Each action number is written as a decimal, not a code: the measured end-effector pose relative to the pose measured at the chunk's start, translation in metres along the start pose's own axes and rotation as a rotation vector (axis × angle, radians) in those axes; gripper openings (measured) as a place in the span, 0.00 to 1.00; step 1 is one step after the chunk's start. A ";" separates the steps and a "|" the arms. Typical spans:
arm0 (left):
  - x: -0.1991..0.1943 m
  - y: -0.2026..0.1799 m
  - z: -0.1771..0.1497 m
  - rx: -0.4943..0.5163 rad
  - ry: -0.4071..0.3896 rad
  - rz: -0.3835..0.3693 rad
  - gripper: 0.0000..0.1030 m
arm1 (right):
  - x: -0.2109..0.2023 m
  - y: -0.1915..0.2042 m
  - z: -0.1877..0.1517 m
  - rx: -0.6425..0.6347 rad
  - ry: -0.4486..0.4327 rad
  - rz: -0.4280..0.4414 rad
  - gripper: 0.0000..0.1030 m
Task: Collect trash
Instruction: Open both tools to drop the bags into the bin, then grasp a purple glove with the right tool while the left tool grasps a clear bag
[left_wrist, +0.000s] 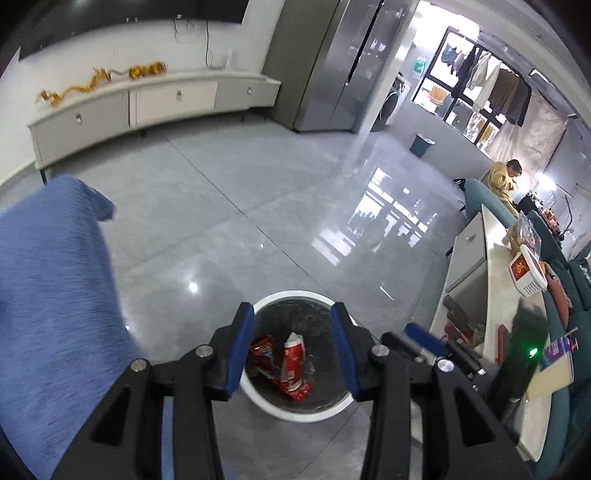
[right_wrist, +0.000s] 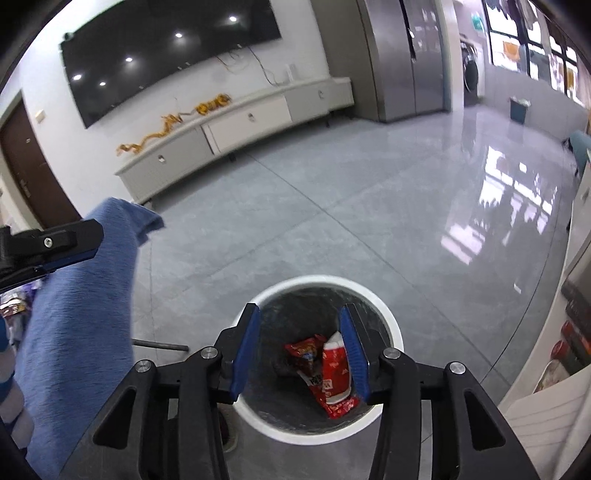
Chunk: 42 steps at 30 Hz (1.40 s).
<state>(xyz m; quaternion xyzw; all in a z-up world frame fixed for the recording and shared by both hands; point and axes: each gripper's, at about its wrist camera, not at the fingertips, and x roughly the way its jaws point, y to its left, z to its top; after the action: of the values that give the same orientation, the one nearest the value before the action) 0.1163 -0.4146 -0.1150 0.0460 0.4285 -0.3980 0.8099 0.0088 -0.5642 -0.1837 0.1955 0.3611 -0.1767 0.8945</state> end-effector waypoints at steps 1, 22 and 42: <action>-0.011 -0.001 -0.002 0.010 -0.011 0.007 0.40 | -0.010 0.005 0.002 -0.013 -0.016 0.003 0.44; -0.260 0.101 -0.100 -0.066 -0.271 0.236 0.40 | -0.181 0.117 0.005 -0.190 -0.241 0.181 0.45; -0.359 0.246 -0.192 -0.300 -0.334 0.377 0.40 | -0.190 0.244 0.012 -0.380 -0.231 0.362 0.53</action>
<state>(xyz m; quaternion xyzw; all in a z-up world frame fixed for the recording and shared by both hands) 0.0449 0.0495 -0.0395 -0.0618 0.3272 -0.1746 0.9266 -0.0014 -0.3264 0.0147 0.0641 0.2428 0.0354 0.9673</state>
